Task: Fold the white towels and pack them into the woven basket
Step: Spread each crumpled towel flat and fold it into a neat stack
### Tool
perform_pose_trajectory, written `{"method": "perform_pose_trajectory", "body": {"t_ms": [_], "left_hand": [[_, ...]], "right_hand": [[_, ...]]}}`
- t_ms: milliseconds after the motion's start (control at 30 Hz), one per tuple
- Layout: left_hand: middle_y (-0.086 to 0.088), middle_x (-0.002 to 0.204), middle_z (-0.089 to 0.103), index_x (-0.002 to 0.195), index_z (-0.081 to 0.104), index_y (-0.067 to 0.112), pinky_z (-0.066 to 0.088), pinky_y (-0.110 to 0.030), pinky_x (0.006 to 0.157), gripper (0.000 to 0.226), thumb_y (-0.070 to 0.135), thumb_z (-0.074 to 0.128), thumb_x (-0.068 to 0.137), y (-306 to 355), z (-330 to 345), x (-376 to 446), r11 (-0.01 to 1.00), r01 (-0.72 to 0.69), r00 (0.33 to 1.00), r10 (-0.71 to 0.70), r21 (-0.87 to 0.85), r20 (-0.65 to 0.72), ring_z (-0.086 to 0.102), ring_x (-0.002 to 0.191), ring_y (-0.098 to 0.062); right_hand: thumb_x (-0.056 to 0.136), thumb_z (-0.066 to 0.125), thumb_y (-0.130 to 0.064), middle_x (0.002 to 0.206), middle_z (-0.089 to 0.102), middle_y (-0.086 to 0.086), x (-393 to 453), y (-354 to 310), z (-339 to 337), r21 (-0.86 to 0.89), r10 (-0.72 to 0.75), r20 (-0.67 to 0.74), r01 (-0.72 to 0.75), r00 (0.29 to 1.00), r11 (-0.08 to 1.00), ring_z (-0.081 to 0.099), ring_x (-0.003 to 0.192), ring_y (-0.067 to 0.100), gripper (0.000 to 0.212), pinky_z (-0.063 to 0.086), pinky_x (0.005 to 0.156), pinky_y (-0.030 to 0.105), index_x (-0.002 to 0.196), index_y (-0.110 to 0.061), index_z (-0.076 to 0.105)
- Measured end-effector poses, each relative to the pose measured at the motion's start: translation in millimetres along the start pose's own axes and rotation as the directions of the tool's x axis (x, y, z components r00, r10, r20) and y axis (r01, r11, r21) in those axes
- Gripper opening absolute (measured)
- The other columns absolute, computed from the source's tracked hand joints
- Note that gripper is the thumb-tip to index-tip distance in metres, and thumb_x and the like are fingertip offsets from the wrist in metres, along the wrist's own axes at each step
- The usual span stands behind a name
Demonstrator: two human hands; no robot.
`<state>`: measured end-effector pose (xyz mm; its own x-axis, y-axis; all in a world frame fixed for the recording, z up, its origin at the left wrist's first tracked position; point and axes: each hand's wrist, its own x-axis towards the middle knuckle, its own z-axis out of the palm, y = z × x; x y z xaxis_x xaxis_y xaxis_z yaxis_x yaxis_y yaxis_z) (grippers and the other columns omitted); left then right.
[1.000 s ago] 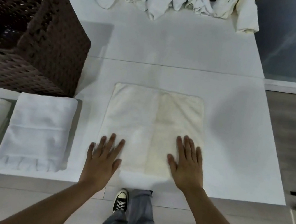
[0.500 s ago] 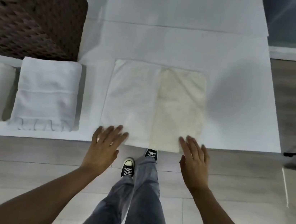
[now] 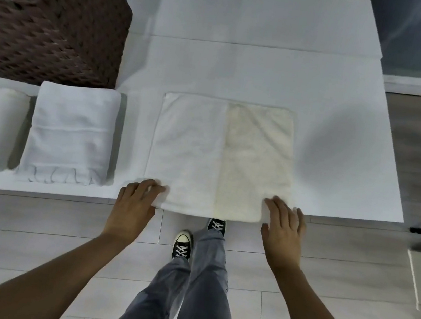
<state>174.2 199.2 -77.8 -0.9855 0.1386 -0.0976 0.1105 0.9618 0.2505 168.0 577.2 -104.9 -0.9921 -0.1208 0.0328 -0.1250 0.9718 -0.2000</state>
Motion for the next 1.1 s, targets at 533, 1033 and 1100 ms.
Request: {"method": "perform_pose_trajectory", "body": {"t_ms": [533,1033,1100], "left_hand": [[0.003,0.083,0.066,0.087,0.06,0.02,0.045,-0.028,0.067,0.023,0.04,0.066,0.095,29.7,-64.7,33.1,0.622,0.376,0.843,-0.538,-0.687,-0.026,0.061,0.079,-0.009],[-0.002,0.066,0.038,0.078,0.044,0.009,0.029,-0.029,0.051,0.043,0.044,0.062,0.094,28.8,-86.4,188.8,0.602,0.5,0.752,-0.658,-0.623,-0.032,0.035,0.06,-0.018],[0.002,0.063,0.035,0.073,0.04,0.015,0.029,-0.033,0.054,0.043,0.045,0.063,0.093,25.2,-77.8,205.2,0.578,0.502,0.743,-0.669,-0.643,-0.02,0.033,0.059,-0.018]], "right_hand": [[0.096,0.069,-0.034,0.081,0.068,-0.005,69.9,3.5,-66.8,0.755,0.546,0.065,-0.399,0.835,0.52,0.057,0.065,0.0,0.014,0.047,0.063,0.021,0.1,-0.021,0.069],[0.097,0.064,-0.032,0.08,0.057,0.003,235.9,27.1,-56.2,0.725,0.484,0.007,-0.338,0.875,0.601,0.048,0.068,0.004,0.019,0.037,0.062,0.007,0.1,-0.014,0.067],[0.097,0.063,-0.036,0.08,0.058,0.002,249.8,30.2,-46.5,0.71,0.486,0.028,-0.36,0.873,0.606,0.048,0.072,0.006,0.021,0.04,0.067,0.014,0.101,-0.015,0.066]]}}
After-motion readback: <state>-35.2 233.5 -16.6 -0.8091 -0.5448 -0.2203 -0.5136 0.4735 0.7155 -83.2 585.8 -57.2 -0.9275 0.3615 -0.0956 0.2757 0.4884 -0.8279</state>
